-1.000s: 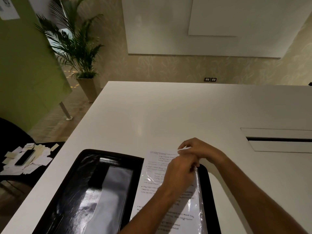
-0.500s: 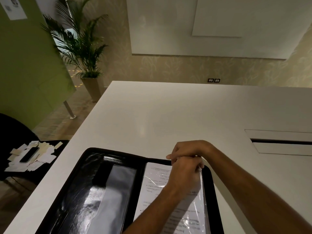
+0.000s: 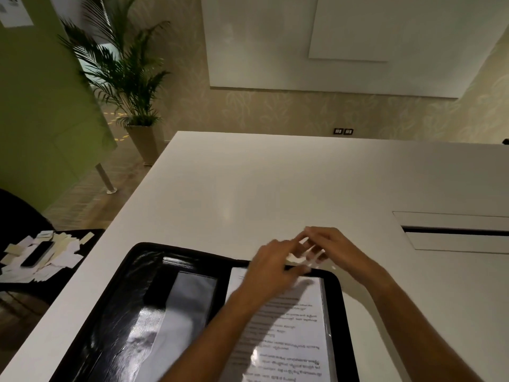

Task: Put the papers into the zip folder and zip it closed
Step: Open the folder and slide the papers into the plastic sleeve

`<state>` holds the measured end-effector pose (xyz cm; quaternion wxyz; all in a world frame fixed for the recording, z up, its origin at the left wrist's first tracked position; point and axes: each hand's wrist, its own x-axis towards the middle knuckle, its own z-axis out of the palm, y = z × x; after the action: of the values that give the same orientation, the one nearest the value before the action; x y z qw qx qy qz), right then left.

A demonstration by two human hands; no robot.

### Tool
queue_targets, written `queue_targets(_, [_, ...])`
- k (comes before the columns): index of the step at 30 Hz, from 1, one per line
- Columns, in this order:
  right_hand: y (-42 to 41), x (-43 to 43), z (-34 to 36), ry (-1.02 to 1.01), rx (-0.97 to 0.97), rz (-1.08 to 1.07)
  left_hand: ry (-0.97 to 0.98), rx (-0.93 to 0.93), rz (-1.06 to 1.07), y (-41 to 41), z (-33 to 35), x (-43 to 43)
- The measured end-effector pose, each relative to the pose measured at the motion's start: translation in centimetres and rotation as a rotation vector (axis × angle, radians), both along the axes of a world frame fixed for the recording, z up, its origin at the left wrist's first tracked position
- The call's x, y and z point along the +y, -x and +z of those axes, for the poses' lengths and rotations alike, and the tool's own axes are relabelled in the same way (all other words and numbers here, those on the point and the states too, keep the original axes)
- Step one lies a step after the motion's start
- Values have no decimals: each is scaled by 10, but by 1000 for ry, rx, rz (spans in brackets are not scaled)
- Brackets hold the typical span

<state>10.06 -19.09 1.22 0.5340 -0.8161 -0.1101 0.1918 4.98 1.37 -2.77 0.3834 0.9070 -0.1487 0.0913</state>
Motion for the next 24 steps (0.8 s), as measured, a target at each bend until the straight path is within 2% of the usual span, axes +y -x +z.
queue_targets(3, [11,-15,-16,27,-93,-41,-59,50,150,-5,-8,55])
queue_targets(5, [20,-26,-34,157,-179,-37,-224,99,191,-8,-14,87])
queue_targets(8, [27,-29,-53,283,-199,-4,-339,210,108,-7,-16,110])
queue_targets(10, [27,-28,-56,368,-226,18,-380,202,35,-3,-17,114])
queue_targets(16, [31,-21,-52,535,-357,65,-383,103,-14,1,-13,111])
queue_targets(21, [32,-18,-51,529,-451,48,-379,108,-19,3,-17,112])
queue_targets(24, [34,-17,-48,460,-467,44,-322,117,-17,3,-16,112])
